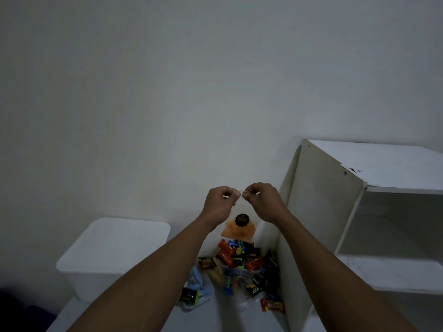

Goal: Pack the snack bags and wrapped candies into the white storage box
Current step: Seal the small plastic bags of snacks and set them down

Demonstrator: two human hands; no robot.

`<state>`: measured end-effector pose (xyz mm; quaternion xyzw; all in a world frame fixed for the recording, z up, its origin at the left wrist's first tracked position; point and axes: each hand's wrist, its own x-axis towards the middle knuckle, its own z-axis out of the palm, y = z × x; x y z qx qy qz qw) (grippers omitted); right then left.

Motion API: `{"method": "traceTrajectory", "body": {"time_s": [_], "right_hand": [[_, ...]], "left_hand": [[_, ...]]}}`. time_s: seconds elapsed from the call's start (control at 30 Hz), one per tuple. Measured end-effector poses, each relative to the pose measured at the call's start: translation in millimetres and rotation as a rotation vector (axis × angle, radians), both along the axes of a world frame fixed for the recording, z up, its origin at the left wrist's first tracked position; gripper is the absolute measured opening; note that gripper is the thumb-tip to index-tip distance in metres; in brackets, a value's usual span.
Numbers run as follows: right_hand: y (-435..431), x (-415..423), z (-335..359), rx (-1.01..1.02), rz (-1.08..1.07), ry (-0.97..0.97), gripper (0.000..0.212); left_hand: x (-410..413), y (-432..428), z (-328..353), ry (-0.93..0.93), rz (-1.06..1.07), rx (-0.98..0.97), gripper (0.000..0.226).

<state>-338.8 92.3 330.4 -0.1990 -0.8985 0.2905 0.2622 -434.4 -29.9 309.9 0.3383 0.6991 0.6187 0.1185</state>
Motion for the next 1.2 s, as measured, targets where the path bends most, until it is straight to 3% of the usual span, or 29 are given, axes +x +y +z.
{"method": "traceTrajectory", "body": {"time_s": [0.4,0.57,0.8,1.2], "right_hand": [[3.6,1.4,2.5,-0.267,-0.011,0.167,0.016],[-2.8,2.4,9.9,-0.39,0.095,0.179,0.019],[-3.5,1.7,12.1,-0.799,0.085,0.323,0.015],[-3.9,-0.2,9.1,-0.8,0.067,0.366,0.016]], "left_hand": [[-11.5,-11.8,14.5,-0.259,0.07,0.118,0.013],[-9.6,-11.3,22.0,-0.22,-0.004,0.081,0.011],[-6.0,-5.1,32.0,-0.352,-0.037,0.124,0.004],[0.2,7.1,36.2,-0.301,-0.045,0.147,0.013]]}}
